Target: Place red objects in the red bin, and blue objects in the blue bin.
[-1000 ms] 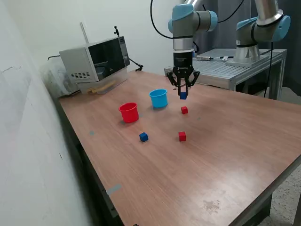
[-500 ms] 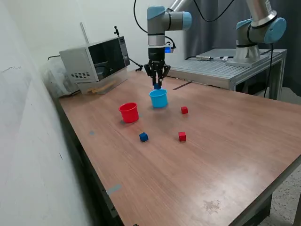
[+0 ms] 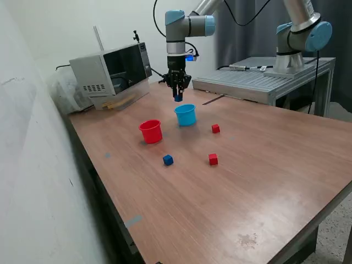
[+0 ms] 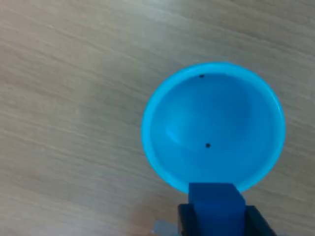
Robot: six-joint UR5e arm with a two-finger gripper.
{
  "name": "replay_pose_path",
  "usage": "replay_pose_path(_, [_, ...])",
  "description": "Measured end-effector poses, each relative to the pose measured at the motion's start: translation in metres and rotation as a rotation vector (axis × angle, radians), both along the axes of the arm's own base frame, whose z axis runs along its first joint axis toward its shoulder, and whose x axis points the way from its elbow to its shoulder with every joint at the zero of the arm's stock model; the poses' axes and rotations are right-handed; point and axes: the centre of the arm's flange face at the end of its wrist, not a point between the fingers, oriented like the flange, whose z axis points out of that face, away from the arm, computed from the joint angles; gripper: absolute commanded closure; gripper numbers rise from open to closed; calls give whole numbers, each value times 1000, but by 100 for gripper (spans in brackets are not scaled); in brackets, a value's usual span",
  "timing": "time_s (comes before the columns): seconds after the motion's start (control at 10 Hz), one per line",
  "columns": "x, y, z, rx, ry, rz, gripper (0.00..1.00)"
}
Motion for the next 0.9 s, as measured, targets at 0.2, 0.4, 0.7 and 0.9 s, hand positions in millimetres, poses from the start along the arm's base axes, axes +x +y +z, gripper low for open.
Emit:
replay_pose_path(0.2, [2,3,0,-3,-10,-4,100])
replay_pose_path(0.4, [3,4,-2,-5,-18,-6,100])
replay_pose_path(0.7, [6,9,-4,-8,-29,-11,0])
replay_pose_path(0.9, [7,9,-3,-8,-30,-10,0])
